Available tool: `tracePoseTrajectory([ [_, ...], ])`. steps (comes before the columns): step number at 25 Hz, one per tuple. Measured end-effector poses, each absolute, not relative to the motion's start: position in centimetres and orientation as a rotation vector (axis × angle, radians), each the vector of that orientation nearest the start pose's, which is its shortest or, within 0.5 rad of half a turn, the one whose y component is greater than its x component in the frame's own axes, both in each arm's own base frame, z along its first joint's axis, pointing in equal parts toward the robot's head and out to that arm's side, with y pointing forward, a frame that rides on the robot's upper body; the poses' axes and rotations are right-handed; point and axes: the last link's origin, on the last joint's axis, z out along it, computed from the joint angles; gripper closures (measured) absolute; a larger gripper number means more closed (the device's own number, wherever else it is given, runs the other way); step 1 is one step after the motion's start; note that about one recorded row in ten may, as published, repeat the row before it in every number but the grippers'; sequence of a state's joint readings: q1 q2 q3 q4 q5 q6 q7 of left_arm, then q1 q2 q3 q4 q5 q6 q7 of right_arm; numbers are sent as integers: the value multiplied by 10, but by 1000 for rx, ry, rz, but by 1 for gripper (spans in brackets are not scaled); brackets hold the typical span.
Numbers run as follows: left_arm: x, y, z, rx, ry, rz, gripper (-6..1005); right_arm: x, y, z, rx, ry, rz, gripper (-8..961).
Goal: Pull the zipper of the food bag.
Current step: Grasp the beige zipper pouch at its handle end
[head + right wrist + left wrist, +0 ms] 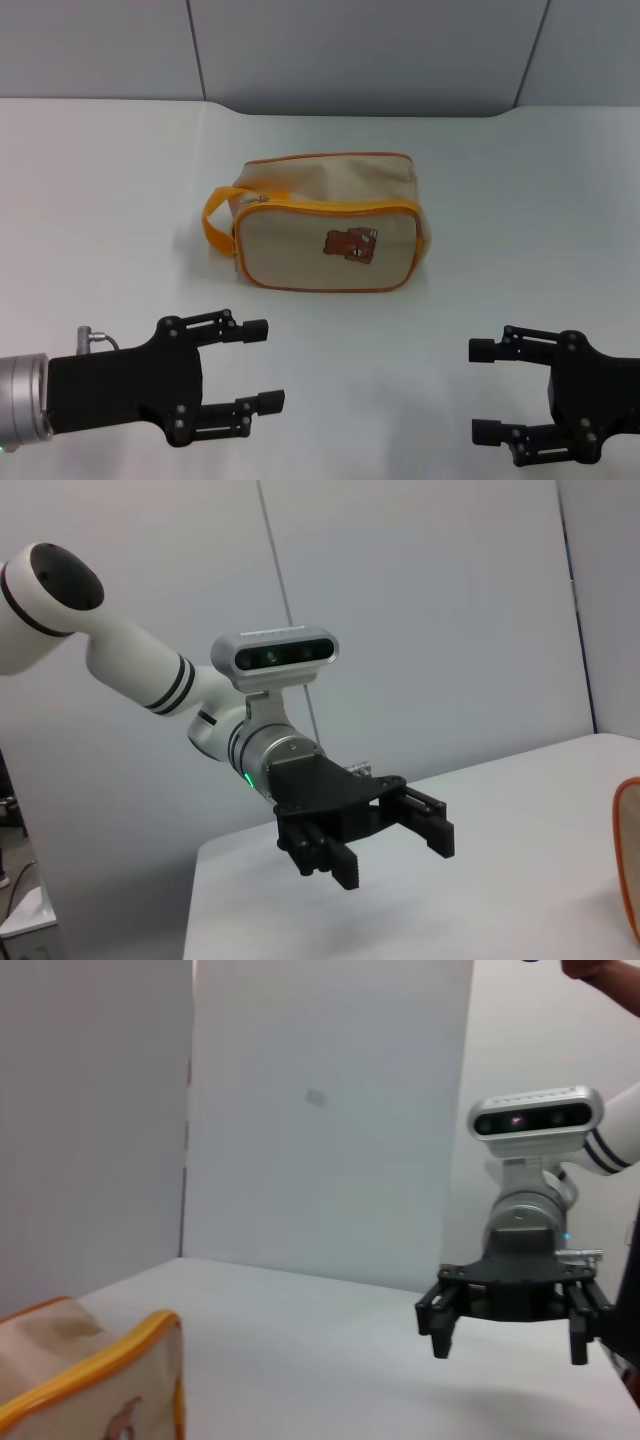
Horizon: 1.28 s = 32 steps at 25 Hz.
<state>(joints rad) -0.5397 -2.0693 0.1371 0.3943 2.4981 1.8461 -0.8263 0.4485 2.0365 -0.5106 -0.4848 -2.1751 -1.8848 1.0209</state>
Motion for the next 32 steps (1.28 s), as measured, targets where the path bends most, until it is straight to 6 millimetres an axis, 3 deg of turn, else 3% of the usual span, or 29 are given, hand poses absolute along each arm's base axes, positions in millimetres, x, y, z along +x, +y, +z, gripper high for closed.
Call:
tracePoseTrajectory([
  [9, -288, 265, -19, -2753, -259, -913, 257, 289, 253, -1, -2894, 389, 911, 122],
  [14, -303, 292, -18, -2469, -397, -847, 257, 289, 254, 0, -2890, 389, 911, 122],
  [17, -311, 309, -30, -2326, -503, -786, 256, 290, 254, -2, -2888, 394, 904, 122],
  [20, -306, 322, -48, -2306, -532, -729, 256, 290, 254, -5, -2889, 398, 901, 122],
  [27, -289, 336, -73, -2338, -545, -674, 256, 289, 254, -6, -2886, 400, 899, 122],
  [32, -283, 334, -84, -2337, -516, -667, 297, 290, 255, -6, -2878, 404, 891, 122],
])
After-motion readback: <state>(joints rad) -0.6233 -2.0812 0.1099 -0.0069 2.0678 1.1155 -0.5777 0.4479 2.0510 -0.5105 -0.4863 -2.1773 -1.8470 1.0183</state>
